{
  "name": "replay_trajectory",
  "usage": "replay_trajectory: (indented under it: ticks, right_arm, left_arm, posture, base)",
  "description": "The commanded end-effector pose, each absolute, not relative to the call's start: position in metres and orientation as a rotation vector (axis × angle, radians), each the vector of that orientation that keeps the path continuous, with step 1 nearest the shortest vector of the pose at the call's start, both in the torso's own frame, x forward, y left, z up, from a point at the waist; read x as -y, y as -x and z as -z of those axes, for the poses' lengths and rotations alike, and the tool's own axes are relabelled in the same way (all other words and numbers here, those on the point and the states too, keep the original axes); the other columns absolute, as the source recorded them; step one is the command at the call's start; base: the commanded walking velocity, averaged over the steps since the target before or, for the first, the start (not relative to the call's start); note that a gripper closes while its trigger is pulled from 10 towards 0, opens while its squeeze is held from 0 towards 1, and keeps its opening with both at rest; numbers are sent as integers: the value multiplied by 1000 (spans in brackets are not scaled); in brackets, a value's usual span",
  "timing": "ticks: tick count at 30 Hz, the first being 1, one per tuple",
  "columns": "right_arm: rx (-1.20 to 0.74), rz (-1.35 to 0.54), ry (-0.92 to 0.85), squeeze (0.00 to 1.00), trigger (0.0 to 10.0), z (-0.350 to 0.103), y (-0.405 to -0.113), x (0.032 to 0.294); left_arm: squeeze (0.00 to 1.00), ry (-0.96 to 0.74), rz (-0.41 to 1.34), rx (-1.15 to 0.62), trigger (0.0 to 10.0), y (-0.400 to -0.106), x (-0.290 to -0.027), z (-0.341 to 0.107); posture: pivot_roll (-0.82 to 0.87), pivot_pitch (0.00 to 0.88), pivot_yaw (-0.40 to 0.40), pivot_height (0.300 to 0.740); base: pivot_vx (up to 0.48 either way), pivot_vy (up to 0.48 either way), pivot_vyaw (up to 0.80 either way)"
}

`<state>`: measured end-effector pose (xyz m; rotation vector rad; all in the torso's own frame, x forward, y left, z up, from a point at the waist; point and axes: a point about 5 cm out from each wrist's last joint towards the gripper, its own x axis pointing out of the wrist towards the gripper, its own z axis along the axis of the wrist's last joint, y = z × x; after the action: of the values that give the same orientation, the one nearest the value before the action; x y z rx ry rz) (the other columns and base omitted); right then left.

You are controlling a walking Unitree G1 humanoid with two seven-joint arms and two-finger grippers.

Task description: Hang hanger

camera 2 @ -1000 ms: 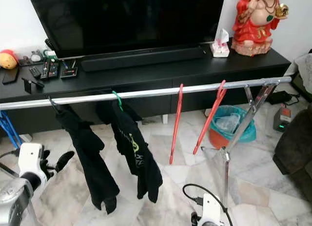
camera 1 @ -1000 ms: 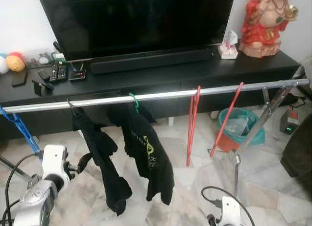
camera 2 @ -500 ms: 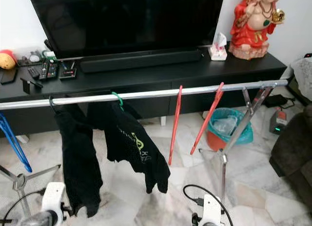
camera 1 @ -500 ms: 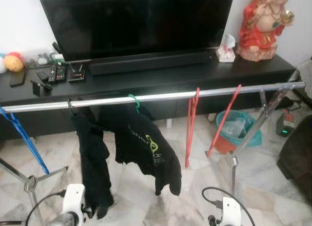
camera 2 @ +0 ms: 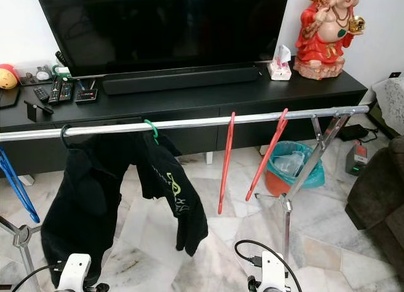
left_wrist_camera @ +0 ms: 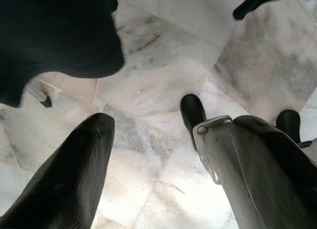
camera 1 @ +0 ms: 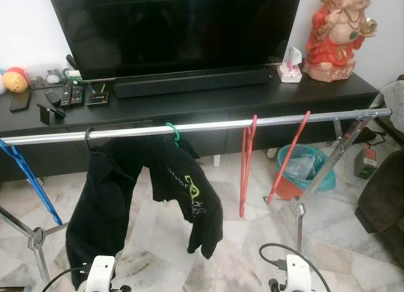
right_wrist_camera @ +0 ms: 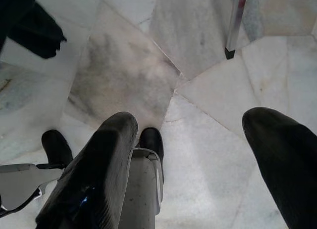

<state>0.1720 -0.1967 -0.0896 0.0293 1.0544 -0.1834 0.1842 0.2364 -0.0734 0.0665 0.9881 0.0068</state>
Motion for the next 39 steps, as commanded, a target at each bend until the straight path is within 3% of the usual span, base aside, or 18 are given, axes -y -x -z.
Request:
replay_trajectory:
  ticks: [1,39]
  right_arm:
    - [-1057,177,-29,0,10000,91,-170,196]
    - [-1059,162,-18,0,10000,90,-172,196]
  left_arm:
    - [0,-76,-3,-995,10000,-185,-235,74]
    - [0,-81,8,-983,10000,-185,-237,73]
  posture:
    - [-206,0,3,740]
    - [-212,0,8,740]
  base:
    - [0,0,0]
    - [0,0,0]
